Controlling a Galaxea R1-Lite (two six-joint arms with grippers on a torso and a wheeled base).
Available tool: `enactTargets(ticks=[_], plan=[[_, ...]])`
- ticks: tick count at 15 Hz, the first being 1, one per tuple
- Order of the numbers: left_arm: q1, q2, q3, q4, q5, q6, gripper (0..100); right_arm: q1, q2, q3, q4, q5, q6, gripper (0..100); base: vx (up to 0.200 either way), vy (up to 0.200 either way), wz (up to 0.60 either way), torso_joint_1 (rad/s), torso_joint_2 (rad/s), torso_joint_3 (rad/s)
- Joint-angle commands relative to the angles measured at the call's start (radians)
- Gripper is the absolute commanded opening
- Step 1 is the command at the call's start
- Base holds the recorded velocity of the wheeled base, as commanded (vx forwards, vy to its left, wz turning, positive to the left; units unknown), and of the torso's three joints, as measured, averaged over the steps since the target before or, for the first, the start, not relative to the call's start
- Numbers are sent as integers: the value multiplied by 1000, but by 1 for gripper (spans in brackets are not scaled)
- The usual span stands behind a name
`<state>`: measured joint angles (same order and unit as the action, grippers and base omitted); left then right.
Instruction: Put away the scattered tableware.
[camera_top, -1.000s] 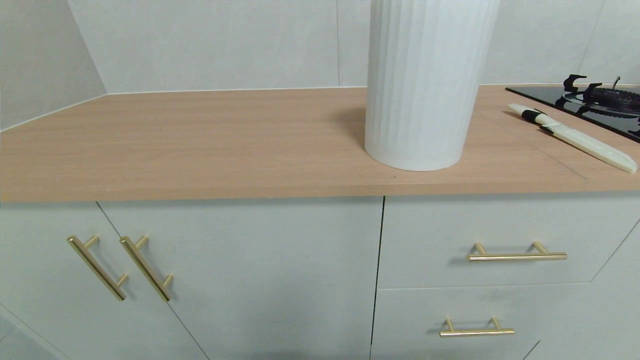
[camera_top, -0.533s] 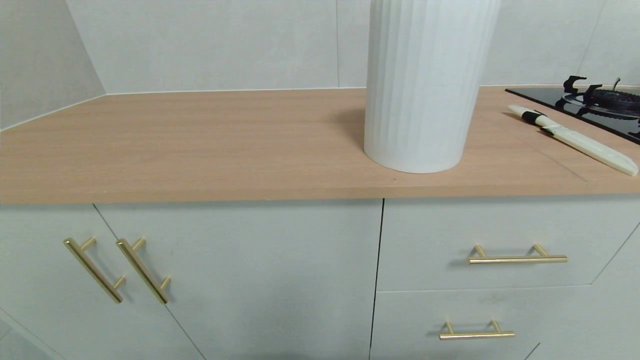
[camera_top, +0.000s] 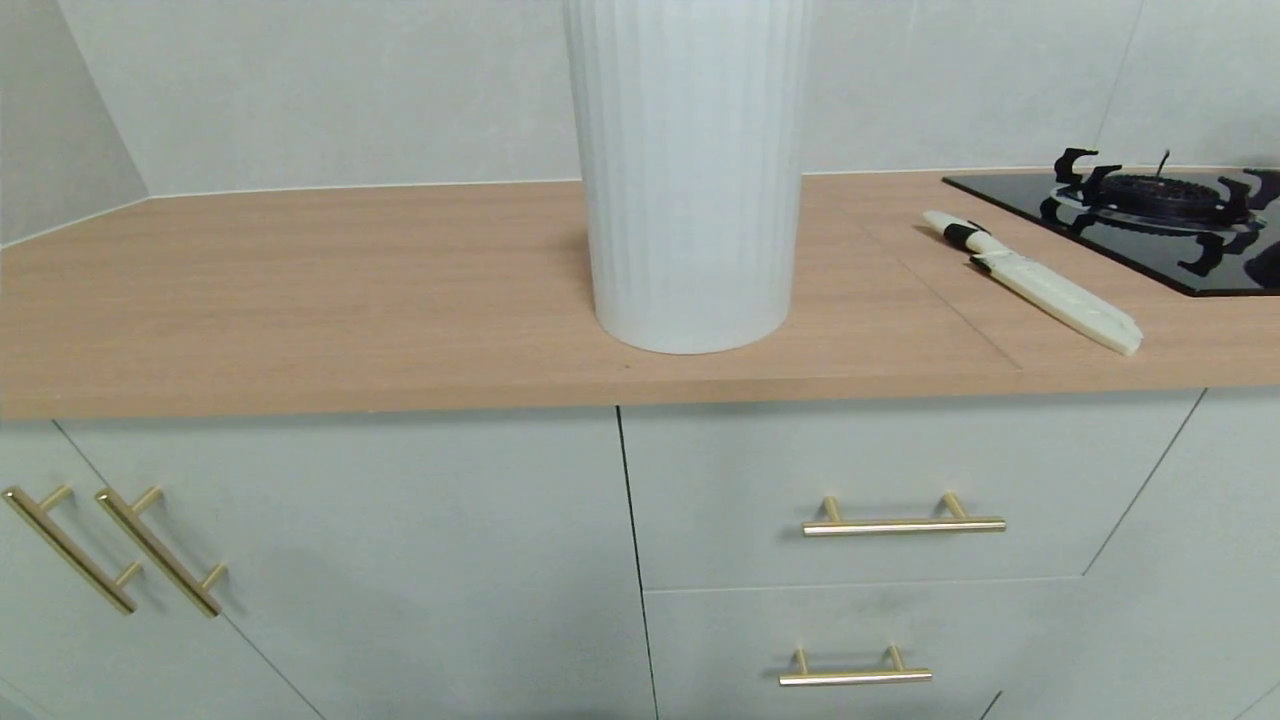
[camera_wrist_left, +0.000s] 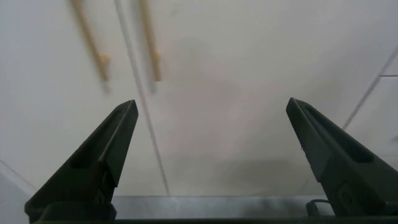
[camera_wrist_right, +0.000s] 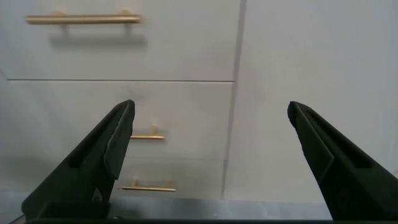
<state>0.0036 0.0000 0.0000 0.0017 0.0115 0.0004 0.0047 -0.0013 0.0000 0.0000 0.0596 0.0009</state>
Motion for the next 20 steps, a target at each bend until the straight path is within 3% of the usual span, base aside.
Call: enactTargets(ticks=[1, 16, 20], plan=[[-1, 2, 0, 0, 1, -2, 100, -2, 1, 0, 0, 0, -1, 100, 0, 0, 0, 0, 0, 0], [-1, 2, 0, 0, 1, -2, 100, -2, 1, 0, 0, 0, -5, 100, 0, 0, 0, 0, 0, 0], [-1, 0, 0, 0, 1, -2, 100, -2, 1, 0, 0, 0, -5, 100, 0, 0, 0, 64, -206, -224]])
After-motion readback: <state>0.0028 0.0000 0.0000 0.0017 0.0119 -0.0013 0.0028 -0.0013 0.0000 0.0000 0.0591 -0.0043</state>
